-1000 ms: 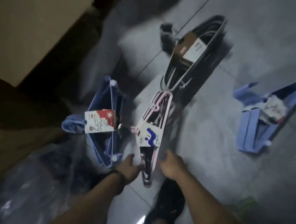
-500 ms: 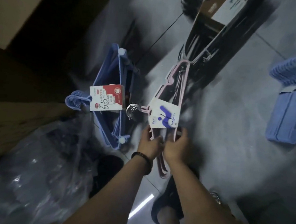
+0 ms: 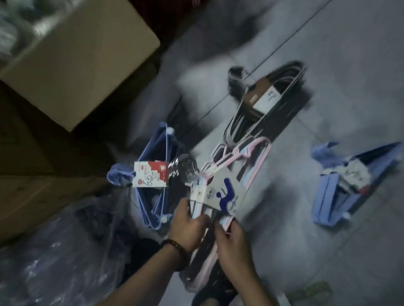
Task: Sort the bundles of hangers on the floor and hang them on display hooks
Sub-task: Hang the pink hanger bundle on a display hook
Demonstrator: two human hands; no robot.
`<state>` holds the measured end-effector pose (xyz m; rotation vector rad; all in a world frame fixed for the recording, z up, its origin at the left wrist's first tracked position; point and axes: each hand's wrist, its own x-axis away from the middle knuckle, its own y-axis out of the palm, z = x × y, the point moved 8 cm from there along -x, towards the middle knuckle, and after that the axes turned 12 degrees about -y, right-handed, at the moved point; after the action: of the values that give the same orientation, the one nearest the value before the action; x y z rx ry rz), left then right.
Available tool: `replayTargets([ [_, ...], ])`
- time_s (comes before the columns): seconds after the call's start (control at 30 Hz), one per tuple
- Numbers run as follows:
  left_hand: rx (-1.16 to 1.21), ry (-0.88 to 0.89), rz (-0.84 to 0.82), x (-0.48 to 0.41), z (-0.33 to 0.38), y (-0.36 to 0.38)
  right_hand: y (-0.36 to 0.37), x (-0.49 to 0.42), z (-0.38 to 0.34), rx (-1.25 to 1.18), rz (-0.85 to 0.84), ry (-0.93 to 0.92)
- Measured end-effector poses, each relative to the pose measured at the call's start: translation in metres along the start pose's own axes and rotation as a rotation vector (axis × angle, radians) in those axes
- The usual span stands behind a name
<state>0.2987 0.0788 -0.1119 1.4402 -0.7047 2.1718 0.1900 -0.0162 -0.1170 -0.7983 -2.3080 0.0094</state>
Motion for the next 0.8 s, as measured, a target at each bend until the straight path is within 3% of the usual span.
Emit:
replayTargets([
  [0.03,-0.053,0.021,-0.009,0.021,0.015,-0.007,-0.019,0.016,-0.030,0.037,0.016,-0.035],
  [0.17,-0.358,0.169,-0.012,0.125,0.087,-0.041,-0.132,0.084,-0.186,0.346,0.345,-0.338],
  [0.23,-0.494,0.273,-0.043,0.185,0.124,-0.049,-0.160,0.112,-0.262,0.502,0.239,-0.422],
  [0.33,-0.620,0.435,-0.135,0.278,0.173,-0.056,-0.169,0.150,-0.340,0.750,-0.030,-0.398],
  [0.43,-0.798,0.582,-0.245,0.360,0.220,-0.057,-0.177,0.210,-0.404,0.849,-0.110,-0.385],
  [0.53,-1.035,0.819,-0.322,0.454,0.265,-0.054,-0.202,0.283,-0.460,0.783,-0.010,-0.375],
  [0.63,-1.206,1.035,-0.376,0.543,0.298,-0.041,-0.227,0.362,-0.492,0.750,0.031,-0.247],
  [0.8,-1.535,1.468,-0.277,0.685,0.311,0.002,-0.273,0.488,-0.521,0.423,0.431,-0.404],
])
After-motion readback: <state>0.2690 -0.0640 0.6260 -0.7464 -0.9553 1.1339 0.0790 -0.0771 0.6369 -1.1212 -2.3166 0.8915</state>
